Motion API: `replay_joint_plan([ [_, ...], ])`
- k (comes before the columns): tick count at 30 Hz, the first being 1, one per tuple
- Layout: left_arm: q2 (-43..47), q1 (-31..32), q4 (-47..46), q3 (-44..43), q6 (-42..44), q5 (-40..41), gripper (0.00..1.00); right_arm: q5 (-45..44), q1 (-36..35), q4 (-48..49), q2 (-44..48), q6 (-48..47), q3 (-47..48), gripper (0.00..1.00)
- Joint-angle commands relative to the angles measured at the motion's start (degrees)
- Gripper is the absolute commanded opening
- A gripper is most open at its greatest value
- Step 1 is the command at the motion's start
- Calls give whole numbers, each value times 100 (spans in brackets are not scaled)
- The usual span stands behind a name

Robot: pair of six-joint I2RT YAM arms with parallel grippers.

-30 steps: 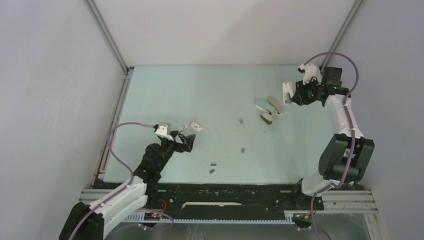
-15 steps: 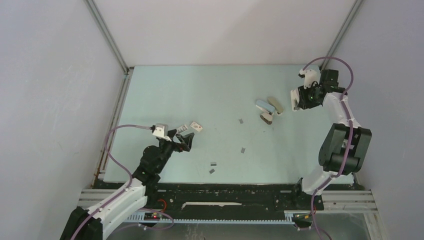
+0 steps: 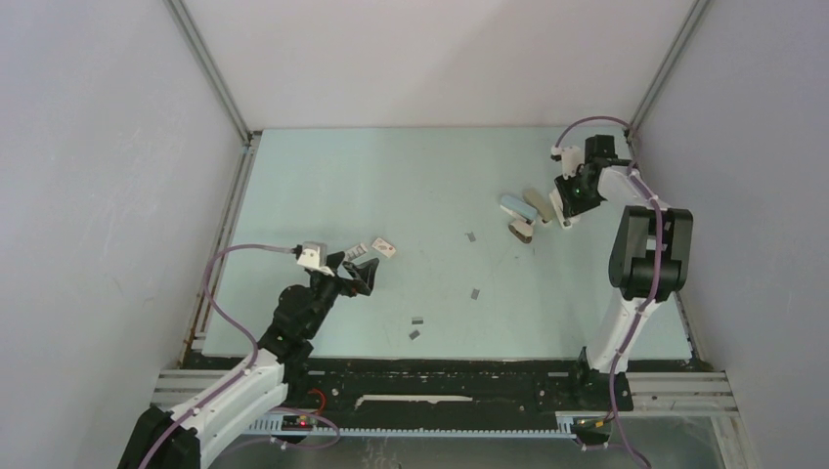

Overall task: Unload the staples from the stapler
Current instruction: Place the stapler at the center of the board.

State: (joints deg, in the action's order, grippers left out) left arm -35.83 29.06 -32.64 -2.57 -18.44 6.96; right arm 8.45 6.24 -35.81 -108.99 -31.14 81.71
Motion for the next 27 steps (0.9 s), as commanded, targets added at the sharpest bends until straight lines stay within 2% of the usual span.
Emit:
replay_joint_plan([
  [1,93,-32,-282,186,16,103,100,-523,-180,-3,-368,252,523,13],
  [10,112,-32,-278,203,16,104,100,-644,-264,128,-444,344,459,44],
  [13,120,-32,-279,204,16,104,100,-574,-250,133,-230,328,359,52],
  [16,117,-32,-278,204,16,106,100,-469,-238,147,66,313,222,67],
  [18,121,-32,-282,204,8,99,100,-390,-209,142,276,292,145,74],
  [23,97,-34,-278,191,7,107,100,-330,-185,130,903,154,-53,78],
  [27,84,-27,-279,183,7,113,100,190,-217,-28,1538,27,-128,79],
])
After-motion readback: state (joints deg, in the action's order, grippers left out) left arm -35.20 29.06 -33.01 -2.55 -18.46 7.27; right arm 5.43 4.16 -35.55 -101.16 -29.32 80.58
